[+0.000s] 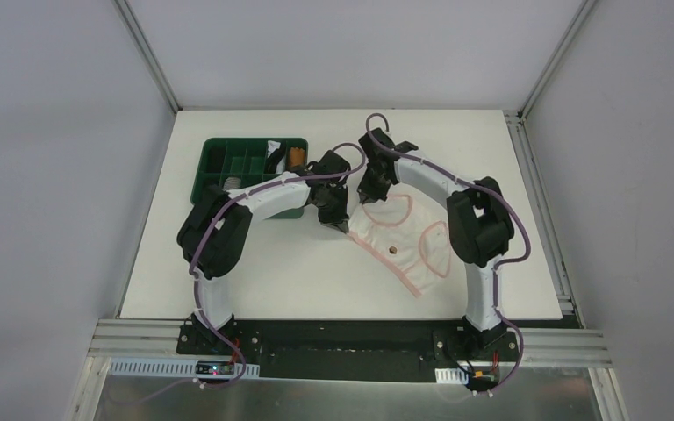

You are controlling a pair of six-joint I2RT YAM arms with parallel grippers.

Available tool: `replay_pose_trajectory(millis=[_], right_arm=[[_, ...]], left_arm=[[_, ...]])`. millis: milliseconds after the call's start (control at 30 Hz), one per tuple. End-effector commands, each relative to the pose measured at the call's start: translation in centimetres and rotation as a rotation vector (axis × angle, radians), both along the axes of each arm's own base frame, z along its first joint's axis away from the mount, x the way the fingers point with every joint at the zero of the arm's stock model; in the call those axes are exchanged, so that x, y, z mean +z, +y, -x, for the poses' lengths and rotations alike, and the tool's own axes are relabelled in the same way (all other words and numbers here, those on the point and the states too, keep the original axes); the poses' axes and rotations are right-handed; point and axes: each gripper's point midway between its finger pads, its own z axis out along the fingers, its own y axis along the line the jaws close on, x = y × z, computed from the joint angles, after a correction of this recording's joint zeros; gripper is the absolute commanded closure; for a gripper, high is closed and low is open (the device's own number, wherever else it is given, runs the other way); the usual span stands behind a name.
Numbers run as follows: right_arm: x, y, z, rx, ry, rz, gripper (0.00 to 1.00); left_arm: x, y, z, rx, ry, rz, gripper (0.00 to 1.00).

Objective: Roll the underwear
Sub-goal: Fold the underwear at the center of the board.

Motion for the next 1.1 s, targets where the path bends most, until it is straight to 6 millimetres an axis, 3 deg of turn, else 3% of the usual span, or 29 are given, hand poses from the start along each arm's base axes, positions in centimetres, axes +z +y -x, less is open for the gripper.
replay_pose_trajectory(millis=[0,267,667,933,1067], right_arm=[[7.3,0.0,-1.3,-0.018,-0.141,-0.091,1.0],[10.5,-2.6,0.5,-0.058,-0.219,-0.104,1.0],[10.8,-8.7,5.7,-0.17,-0.256,-0.107,1.0],[11.4,-11.5,8.2,-0.223,-0.293,-0.118,1.0],[11.9,-12.5,9.2,-0.255,-0.312,-0.141,1.0]], left_arm=[[3.7,-0.7,0.5,-0.053,-0.082,0.045,1.0],[6.8,-3.3,2.4,-0.137,-0.132,0.074,1.0],[12.1,-7.7,6.0,-0.269,-0.153,0.2,1.0],[11.9,-10.5,9.1,-0.353,-0.084,0.215,1.0],[13.0,-12.2,10.2,-0.392,-0.077,0.227,1.0]])
